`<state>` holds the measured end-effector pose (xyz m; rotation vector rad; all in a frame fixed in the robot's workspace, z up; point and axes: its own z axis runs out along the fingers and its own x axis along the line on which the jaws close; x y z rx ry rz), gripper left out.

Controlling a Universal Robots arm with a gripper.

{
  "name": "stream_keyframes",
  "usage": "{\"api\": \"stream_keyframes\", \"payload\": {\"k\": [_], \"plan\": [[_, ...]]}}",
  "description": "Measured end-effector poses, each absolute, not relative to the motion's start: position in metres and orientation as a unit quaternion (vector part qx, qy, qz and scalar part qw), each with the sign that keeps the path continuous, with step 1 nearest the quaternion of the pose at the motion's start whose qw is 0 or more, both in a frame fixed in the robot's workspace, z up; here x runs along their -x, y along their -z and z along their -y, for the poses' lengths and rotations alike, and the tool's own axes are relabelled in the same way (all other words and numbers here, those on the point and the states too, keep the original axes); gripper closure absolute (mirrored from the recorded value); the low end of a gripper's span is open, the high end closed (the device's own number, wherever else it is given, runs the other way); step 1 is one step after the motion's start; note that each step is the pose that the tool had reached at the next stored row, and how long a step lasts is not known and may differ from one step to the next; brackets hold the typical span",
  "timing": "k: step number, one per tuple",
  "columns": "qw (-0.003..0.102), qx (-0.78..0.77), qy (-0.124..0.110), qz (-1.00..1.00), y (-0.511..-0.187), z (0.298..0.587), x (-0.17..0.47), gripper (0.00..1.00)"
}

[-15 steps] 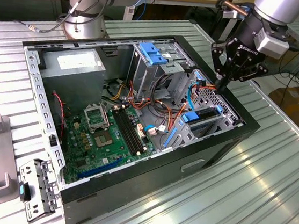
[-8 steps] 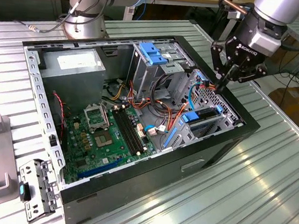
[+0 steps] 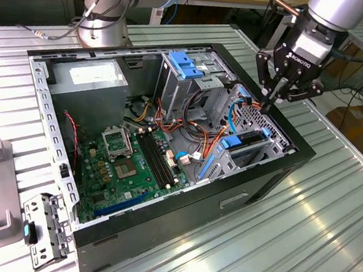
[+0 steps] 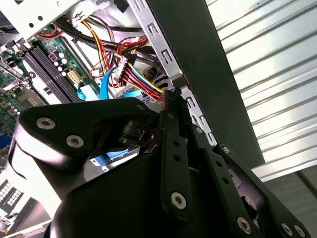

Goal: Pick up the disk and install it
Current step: 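Insert the first disk wire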

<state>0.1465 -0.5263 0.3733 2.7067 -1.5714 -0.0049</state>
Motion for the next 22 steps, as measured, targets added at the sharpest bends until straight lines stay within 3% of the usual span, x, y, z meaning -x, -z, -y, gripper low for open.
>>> {"api": "stream_keyframes", "payload": {"k": [22], "plan": [[0.006, -0.812, 0.002, 0.584, -0.3715, 0.5263, -0.145, 0.84]]}}
